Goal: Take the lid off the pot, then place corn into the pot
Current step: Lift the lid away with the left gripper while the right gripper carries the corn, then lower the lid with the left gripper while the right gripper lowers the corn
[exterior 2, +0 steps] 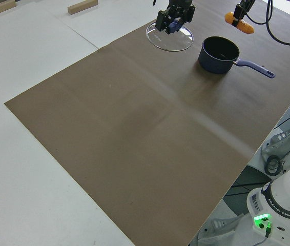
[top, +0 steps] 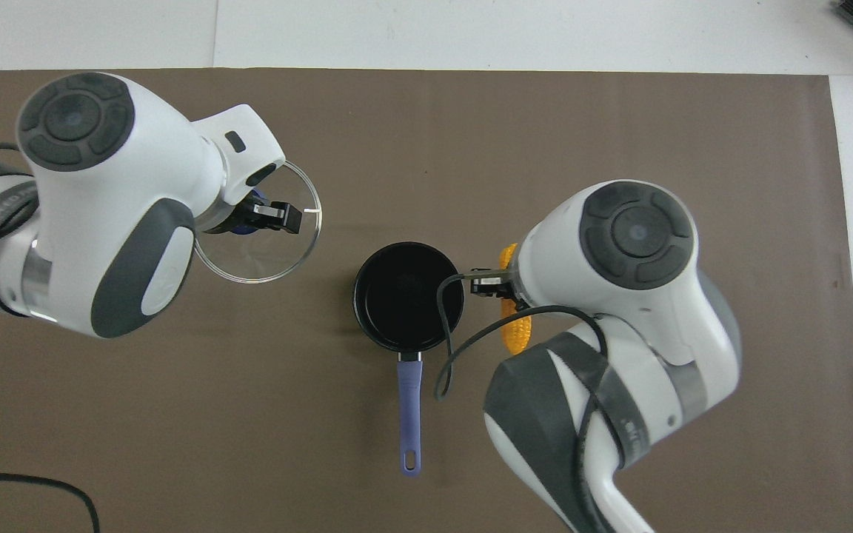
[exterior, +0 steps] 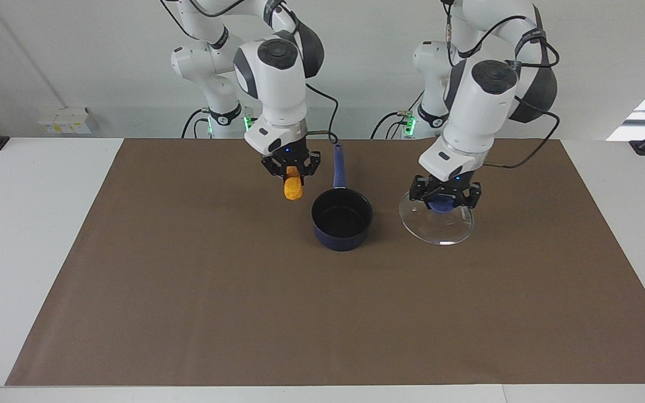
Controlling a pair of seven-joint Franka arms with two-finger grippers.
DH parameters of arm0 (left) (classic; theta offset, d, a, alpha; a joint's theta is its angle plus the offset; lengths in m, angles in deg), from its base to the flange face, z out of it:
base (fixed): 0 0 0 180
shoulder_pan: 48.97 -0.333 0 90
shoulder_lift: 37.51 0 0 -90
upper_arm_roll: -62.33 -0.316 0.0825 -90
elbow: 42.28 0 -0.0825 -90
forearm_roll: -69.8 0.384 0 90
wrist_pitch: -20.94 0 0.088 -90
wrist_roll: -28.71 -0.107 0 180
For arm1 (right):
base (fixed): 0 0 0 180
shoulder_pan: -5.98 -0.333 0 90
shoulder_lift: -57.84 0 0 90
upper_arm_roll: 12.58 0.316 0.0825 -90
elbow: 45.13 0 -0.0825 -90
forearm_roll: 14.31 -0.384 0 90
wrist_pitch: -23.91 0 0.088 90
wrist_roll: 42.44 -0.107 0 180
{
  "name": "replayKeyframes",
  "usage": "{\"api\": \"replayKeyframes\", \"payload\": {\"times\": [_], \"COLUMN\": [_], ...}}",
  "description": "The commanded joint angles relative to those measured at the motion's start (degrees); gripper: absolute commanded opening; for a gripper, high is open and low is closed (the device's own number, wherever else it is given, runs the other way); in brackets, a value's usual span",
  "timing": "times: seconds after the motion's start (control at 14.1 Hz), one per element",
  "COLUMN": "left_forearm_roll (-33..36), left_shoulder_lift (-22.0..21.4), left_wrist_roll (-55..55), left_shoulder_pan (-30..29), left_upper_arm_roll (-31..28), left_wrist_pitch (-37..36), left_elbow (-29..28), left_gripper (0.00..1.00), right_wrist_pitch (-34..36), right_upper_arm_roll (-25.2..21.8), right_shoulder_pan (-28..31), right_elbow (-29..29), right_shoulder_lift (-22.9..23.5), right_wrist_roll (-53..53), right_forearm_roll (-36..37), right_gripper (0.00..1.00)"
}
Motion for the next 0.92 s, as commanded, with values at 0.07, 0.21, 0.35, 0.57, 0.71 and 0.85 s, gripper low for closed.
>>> {"api": "replayKeyframes", "payload": {"times": [0.07, 0.21, 0.35, 0.57, 0.71, 0.85], "left_forearm_roll": [-1.95, -2.66, -2.66, -2.66, -2.58, -2.49], "left_shoulder_lift": [-1.7, -1.87, -2.66, -4.76, -8.71, -12.32], "left_wrist_roll": [-12.27, -17.91, -21.87, -26.19, -25.76, -25.76], "left_shoulder_pan": [-8.13, -12.0, -15.25, -19.57, -20.01, -21.06], "left_upper_arm_roll": [0.67, 0.67, 0.67, 0.67, 0.32, 0.32], "left_wrist_pitch": [-1.84, -2.54, -4.12, -5.18, -3.35, 1.12], "left_elbow": [-0.52, -0.69, -0.95, -3.84, -10.94, -18.06], "left_gripper": [0.0, 0.0, 0.0, 0.0, 0.0, 0.0], "right_wrist_pitch": [-1.86, -3.0, -3.19, -3.36, -3.54, -3.98], "right_upper_arm_roll": [0.5, 0.5, 0.59, 0.5, 0.5, 0.5], "right_shoulder_pan": [-1.62, -1.81, -1.81, -1.63, -1.89, -2.42], "right_elbow": [-4.98, -4.45, -4.01, -2.78, -2.51, -2.51], "right_shoulder_lift": [8.43, 9.58, 9.58, 9.58, 9.84, 10.2], "right_wrist_roll": [3.16, 8.77, 13.26, 18.12, 19.52, 19.53], "right_forearm_roll": [2.57, 3.36, 3.36, 3.28, 3.45, 3.45], "right_gripper": [0.0, 0.0, 0.0, 0.0, 0.0, 0.0]}}
